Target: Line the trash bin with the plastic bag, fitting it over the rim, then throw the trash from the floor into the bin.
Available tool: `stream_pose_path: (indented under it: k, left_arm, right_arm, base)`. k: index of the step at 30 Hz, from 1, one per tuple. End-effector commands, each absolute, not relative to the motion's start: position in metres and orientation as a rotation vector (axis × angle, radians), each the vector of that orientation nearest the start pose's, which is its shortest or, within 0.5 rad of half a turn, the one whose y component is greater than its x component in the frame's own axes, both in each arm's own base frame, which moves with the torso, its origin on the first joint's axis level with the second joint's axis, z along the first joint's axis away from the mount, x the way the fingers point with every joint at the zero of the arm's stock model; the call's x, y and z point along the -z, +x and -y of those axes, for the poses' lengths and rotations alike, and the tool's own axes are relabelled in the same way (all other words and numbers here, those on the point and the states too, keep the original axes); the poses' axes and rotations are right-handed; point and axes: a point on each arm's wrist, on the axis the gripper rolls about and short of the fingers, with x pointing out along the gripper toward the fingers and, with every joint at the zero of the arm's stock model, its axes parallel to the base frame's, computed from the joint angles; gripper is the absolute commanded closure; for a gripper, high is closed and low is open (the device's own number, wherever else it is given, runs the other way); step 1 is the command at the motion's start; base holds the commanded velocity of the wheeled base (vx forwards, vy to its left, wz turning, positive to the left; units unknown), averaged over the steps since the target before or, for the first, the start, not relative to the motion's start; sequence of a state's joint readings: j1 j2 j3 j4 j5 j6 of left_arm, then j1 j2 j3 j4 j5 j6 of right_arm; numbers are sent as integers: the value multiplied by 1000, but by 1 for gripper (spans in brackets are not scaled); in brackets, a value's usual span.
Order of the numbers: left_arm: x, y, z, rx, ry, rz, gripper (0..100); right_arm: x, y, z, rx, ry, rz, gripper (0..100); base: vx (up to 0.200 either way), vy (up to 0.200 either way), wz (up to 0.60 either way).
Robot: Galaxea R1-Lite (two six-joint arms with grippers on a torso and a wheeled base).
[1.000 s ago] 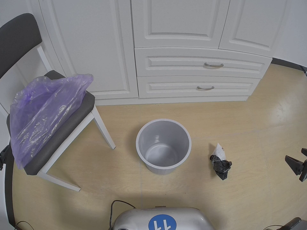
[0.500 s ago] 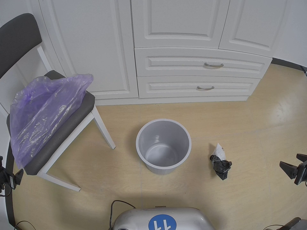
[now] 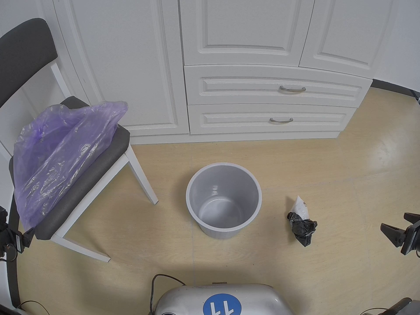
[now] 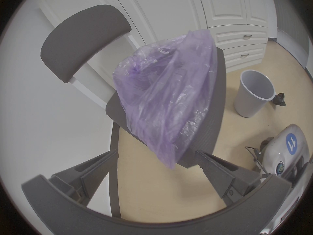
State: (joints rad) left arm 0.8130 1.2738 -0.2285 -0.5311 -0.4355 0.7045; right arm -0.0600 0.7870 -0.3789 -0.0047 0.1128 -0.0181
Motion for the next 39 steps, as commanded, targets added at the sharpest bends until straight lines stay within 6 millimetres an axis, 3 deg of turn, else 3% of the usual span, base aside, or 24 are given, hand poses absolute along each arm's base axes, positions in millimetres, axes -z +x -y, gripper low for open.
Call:
stream_pose_path:
  k: [1, 13, 27, 39]
  left_arm:
    - [-115, 121, -115, -210, 332, -536, 0]
    - [-118, 125, -119, -240, 315, -485, 0]
    - [-107, 139, -135, -252, 300, -484, 0]
    - [-123, 151, -149, -361, 302, -250, 0]
  right_arm:
    - [-172, 72, 2, -57, 15, -400, 0]
    - [-172, 72, 2, -58, 9, -397, 0]
    - [-172, 70, 2, -61, -7, -385, 0]
    - [-171, 72, 2, -62, -12, -335, 0]
  base:
    - [0, 0, 0]
    - [0, 0, 0]
    - [0, 0, 0]
    - [0, 0, 0]
